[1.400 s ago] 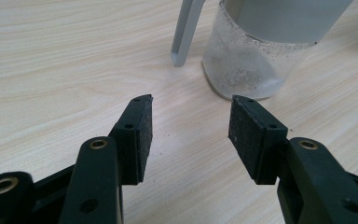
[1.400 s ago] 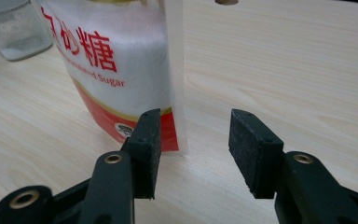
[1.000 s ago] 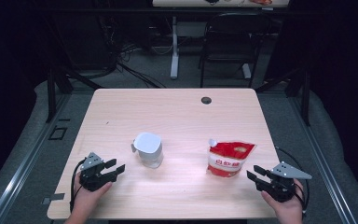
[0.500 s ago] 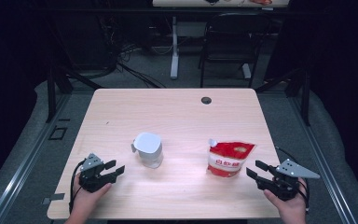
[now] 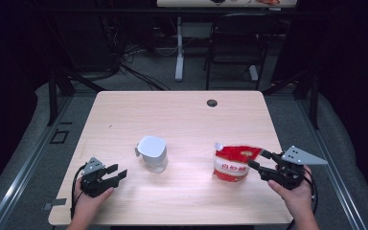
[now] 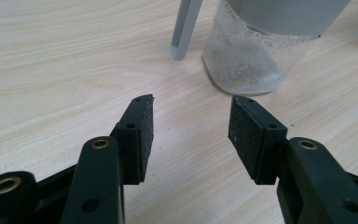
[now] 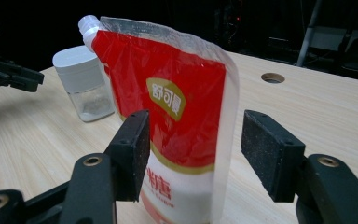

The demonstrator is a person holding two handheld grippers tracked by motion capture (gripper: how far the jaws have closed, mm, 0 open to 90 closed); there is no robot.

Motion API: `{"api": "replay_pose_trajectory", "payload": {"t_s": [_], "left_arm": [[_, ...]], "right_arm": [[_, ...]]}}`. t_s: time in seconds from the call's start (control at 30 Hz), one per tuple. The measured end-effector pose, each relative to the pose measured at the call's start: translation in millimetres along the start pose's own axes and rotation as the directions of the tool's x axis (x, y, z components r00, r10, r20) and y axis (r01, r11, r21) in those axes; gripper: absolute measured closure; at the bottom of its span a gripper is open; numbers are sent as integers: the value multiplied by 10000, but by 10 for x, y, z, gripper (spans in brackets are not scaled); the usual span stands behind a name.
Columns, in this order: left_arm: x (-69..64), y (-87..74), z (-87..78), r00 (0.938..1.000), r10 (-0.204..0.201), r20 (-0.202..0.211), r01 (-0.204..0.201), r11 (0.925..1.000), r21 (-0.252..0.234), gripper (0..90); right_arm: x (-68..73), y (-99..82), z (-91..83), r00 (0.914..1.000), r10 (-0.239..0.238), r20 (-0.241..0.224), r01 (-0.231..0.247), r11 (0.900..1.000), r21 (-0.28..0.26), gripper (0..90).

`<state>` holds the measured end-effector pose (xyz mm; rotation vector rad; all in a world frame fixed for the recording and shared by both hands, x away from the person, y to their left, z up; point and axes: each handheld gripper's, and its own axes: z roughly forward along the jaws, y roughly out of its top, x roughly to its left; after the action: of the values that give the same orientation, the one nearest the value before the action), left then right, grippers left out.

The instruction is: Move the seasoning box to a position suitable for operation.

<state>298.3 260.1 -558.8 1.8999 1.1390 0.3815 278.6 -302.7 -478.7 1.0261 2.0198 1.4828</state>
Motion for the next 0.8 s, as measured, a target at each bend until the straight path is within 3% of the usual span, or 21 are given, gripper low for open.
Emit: {"api": "replay_pose_trajectory", "payload": {"t_s": [0.17, 0.3, 0.47, 0.8], "left_arm": [[2, -2, -13, 10000, 73, -7, -73, 10000, 47, 506], [-7, -14, -8, 10000, 78, -8, -78, 10000, 34, 506], [-4, -12, -13, 10000, 97, -2, -97, 9999, 42, 504], [4, -6, 0, 9999, 100, -104, -100, 9999, 72, 504]], "right_arm": [[2, 0, 74, 9998, 98, -167, -97, 9999, 74, 426], [25, 53, 151, 9992, -241, -320, 254, 9989, 387, 427], [49, 86, 210, 9976, -436, -542, 457, 9982, 394, 428], [66, 115, 228, 9945, -798, -682, 842, 9944, 635, 626]]}}
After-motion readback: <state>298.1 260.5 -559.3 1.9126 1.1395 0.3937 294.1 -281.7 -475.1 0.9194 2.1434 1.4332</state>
